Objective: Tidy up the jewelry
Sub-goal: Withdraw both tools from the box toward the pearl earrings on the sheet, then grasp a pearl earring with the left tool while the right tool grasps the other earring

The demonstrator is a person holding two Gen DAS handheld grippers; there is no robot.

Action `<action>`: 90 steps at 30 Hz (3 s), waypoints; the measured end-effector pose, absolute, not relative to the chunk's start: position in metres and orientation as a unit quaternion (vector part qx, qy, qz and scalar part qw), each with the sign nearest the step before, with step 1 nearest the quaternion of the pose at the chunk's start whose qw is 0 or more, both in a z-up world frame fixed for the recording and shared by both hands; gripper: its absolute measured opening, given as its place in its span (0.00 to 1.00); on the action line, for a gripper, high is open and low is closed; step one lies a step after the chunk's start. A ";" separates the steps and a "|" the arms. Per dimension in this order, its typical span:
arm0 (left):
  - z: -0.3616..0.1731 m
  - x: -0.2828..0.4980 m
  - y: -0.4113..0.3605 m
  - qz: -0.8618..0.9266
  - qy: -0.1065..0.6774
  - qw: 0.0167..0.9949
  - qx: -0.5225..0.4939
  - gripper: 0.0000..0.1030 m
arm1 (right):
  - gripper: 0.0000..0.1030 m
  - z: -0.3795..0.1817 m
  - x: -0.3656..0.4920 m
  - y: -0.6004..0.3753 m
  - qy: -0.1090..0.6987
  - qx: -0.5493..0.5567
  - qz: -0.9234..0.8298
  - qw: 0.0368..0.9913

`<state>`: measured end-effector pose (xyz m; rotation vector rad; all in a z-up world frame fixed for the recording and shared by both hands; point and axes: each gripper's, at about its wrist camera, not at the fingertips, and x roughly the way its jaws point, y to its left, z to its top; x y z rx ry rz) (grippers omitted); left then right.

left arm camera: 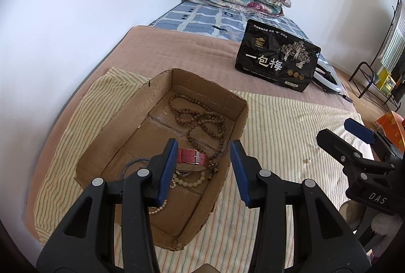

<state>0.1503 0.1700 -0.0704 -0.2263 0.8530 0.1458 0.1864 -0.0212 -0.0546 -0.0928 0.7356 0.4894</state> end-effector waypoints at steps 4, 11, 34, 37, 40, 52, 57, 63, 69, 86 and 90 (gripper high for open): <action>-0.071 0.151 0.153 0.041 0.413 0.903 -0.115 0.42 | 0.94 -0.053 0.189 -0.049 0.349 -0.043 0.218 0.910; -0.077 0.153 0.125 0.013 0.420 0.901 -0.105 0.42 | 0.94 -0.052 0.196 -0.091 0.355 -0.042 0.193 0.914; -0.112 0.167 0.079 -0.046 0.455 0.886 -0.079 0.42 | 0.41 -0.147 0.224 -0.105 0.466 -0.059 0.234 0.851; -0.114 0.168 0.077 -0.052 0.457 0.885 -0.076 0.42 | 0.35 -0.155 0.226 -0.101 0.468 -0.071 0.237 0.848; -0.114 0.170 0.075 -0.058 0.456 0.885 -0.078 0.42 | 0.33 -0.157 0.230 -0.099 0.467 -0.070 0.239 0.849; -0.130 0.182 0.059 -0.074 0.472 0.876 -0.066 0.42 | 0.13 -0.173 0.237 -0.101 0.483 -0.080 0.228 0.842; -0.139 0.187 0.047 -0.086 0.480 0.871 -0.063 0.42 | 0.08 -0.174 0.237 -0.108 0.484 -0.082 0.226 0.841; -0.152 0.189 0.017 -0.121 0.489 0.863 -0.041 0.42 | 0.04 -0.175 0.235 -0.119 0.489 -0.077 0.229 0.838; -0.168 0.193 -0.009 -0.142 0.500 0.854 -0.015 0.42 | 0.04 -0.176 0.232 -0.136 0.493 -0.068 0.230 0.836; -0.193 0.206 -0.043 -0.130 0.513 0.847 0.035 0.37 | 0.04 -0.176 0.226 -0.154 0.498 -0.072 0.223 0.835; -0.194 0.207 -0.044 -0.126 0.510 0.850 0.042 0.29 | 0.04 -0.176 0.225 -0.154 0.499 -0.074 0.222 0.834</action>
